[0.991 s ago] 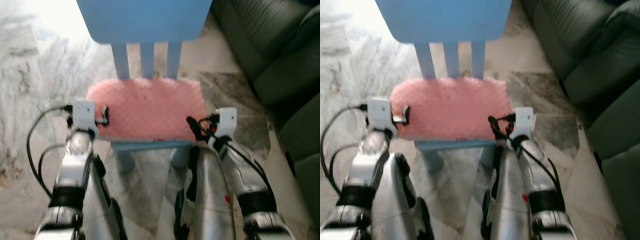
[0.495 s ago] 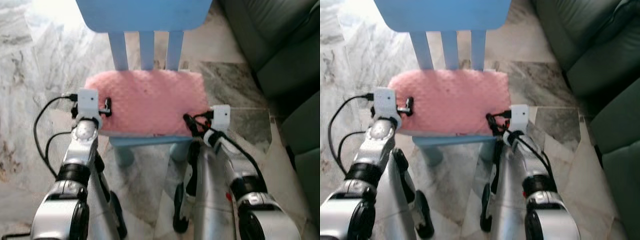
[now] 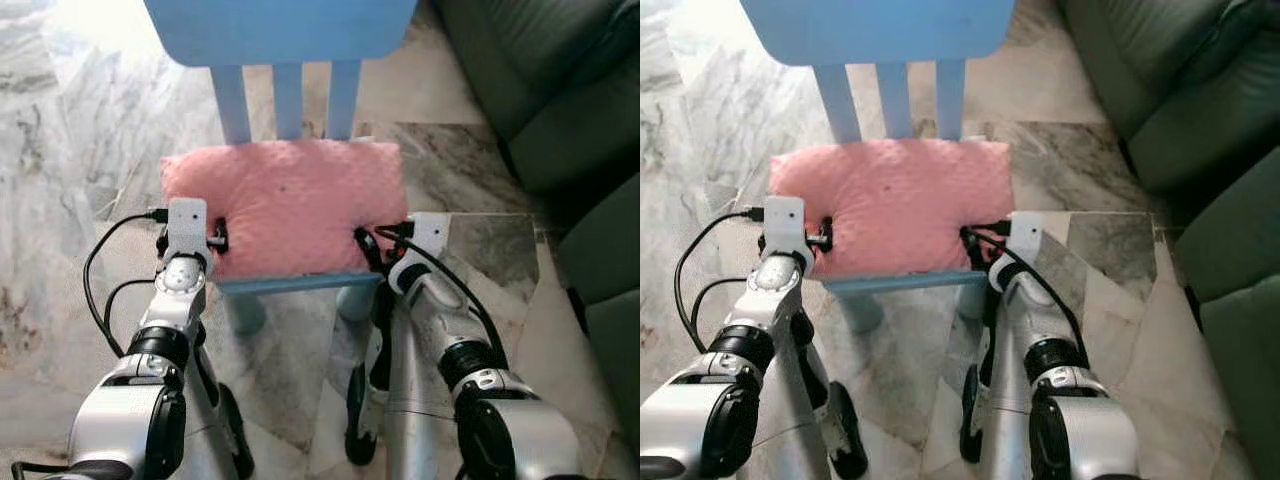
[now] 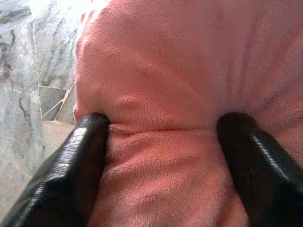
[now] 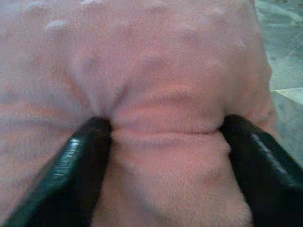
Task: Move the pillow to the sofa
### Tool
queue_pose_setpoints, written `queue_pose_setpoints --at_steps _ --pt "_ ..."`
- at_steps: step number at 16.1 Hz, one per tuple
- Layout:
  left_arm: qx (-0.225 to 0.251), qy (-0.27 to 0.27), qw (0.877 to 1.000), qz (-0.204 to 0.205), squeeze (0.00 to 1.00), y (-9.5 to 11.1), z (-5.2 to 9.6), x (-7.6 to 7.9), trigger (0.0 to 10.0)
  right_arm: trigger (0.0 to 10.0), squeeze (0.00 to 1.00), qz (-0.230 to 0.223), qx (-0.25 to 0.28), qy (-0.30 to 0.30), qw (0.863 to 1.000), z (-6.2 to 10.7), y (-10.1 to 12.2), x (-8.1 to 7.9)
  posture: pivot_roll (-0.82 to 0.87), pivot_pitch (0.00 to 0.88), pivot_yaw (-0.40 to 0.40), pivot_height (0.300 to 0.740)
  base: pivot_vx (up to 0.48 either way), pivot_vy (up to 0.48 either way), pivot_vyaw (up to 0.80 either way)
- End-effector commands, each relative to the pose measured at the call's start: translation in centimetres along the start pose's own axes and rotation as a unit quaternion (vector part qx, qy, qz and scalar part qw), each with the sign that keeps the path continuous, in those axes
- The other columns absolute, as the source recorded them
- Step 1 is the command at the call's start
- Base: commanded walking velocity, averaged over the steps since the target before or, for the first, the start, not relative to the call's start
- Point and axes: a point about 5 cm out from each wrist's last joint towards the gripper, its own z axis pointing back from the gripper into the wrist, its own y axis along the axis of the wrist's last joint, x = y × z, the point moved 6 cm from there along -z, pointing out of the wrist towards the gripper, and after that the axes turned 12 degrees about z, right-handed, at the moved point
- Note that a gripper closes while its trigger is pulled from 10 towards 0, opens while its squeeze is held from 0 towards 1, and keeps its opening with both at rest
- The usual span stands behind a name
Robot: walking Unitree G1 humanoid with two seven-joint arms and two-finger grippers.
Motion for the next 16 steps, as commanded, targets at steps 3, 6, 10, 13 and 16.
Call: queue_pose_setpoints --at_steps 3,6,10,13,16 --pt "-0.094 -0.005 0.995 -0.013 0.0 -6.01 1.55 0.38 0.0 0.0 0.0 -0.015 -0.034 0.007 0.999 0.39 -2.31 -0.81 -0.01 0.329 -0.073 0.445 0.0 0.0 0.0" --pt "-0.088 -0.013 0.996 -0.017 0.0 -5.7 1.4 0.97 0.0 0.0 0.0 -0.022 -0.04 0.0 0.999 0.54 -2.66 -0.27 -0.01 0.323 -0.077 0.445 0.0 0.0 0.0" --pt "-0.098 -0.01 0.995 -0.022 0.0 -6.14 1.49 0.73 0.0 0.0 0.0 -0.021 -0.042 -0.001 0.999 0.47 -2.65 -0.2 -0.01 0.316 -0.078 0.445 0.0 0.0 0.0" --pt "-0.102 -0.007 0.995 -0.021 0.0 -6.34 1.54 0.47 0.0 0.0 0.0 -0.019 -0.045 0.002 0.999 0.36 -2.64 -0.38 -0.01 0.307 -0.079 0.445 0.0 0.0 0.0" --pt "-0.105 -0.006 0.994 -0.017 0.0 -6.43 1.55 0.44 0.0 0.0 0.0 -0.019 -0.046 0.004 0.999 0.27 -2.6 -0.45 -0.01 0.293 -0.079 0.445 0.0 0.0 0.0"
